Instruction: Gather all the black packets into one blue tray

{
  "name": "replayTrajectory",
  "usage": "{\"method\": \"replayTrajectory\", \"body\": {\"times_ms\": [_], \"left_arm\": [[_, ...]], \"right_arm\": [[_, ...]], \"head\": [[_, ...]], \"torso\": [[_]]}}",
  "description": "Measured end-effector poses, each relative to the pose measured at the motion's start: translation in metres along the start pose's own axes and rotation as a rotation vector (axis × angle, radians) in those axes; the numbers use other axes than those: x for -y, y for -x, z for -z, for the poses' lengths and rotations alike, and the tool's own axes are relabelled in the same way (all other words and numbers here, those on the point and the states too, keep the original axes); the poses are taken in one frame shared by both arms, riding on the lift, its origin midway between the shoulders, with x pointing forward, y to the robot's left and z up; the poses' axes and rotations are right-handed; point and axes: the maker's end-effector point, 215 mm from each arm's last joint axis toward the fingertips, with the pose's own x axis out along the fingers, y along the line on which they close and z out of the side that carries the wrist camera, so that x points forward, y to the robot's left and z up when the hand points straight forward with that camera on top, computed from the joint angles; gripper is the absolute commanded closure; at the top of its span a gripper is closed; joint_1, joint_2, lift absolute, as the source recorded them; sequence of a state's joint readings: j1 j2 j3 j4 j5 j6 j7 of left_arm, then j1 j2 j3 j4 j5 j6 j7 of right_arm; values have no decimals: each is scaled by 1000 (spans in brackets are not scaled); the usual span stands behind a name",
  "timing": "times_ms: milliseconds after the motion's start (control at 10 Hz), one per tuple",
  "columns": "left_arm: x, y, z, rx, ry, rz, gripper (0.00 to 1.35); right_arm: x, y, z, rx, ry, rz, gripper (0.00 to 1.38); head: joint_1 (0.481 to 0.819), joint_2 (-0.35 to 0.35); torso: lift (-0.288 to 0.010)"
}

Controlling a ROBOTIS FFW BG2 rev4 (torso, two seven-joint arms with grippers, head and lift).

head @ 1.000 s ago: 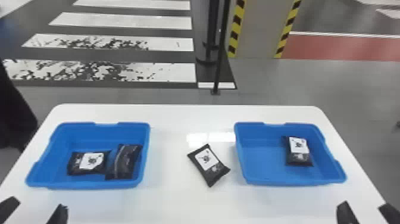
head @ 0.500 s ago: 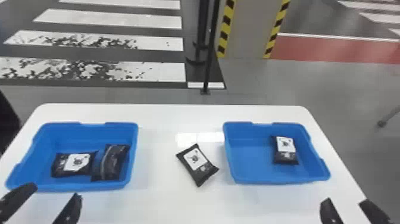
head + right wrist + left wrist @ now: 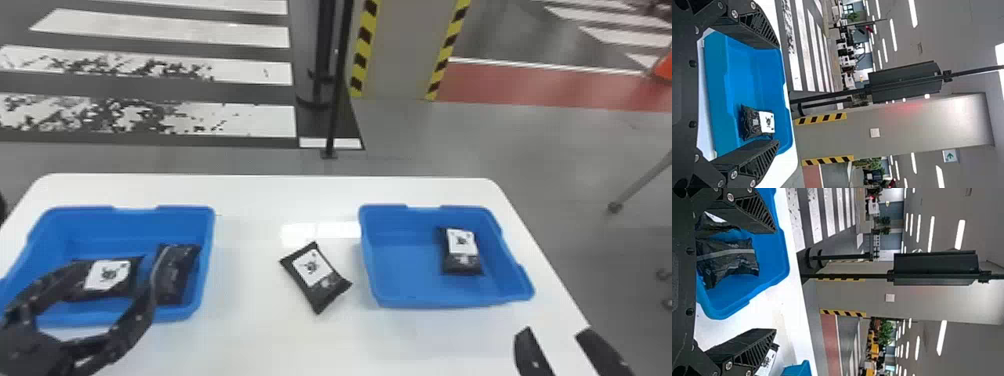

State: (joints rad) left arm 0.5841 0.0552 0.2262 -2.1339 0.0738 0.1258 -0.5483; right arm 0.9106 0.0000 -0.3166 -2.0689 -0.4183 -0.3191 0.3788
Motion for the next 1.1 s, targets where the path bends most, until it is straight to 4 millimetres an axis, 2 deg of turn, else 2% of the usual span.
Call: {"method": "replayTrajectory", "body": {"times_ms": [200, 500, 600, 700, 900, 1100], "left_arm": [[16, -41, 3, -15, -10, 78, 133], [79, -106, 12, -41, 10, 254, 133], [103, -125, 18, -64, 12, 312, 131], [126, -141, 25, -95, 9, 368, 131], [164, -168, 44, -182, -28, 460, 130], [181, -188, 61, -257, -85, 509, 125]], "right_arm": [[0, -1, 1, 1, -4, 0, 177], [0, -2, 1, 4, -8, 1, 177], [0, -2, 1, 4, -10, 1, 177], [0, -2, 1, 5, -12, 2, 177], [-1, -4, 1, 9, -19, 1, 177], [-2, -6, 2, 12, -27, 0, 177]], "head": [[695, -197], [695, -309], [695, -326], [695, -350], [695, -350], [695, -350]], "torso": [[-110], [-110], [-110], [-110], [-110], [-110]]}}
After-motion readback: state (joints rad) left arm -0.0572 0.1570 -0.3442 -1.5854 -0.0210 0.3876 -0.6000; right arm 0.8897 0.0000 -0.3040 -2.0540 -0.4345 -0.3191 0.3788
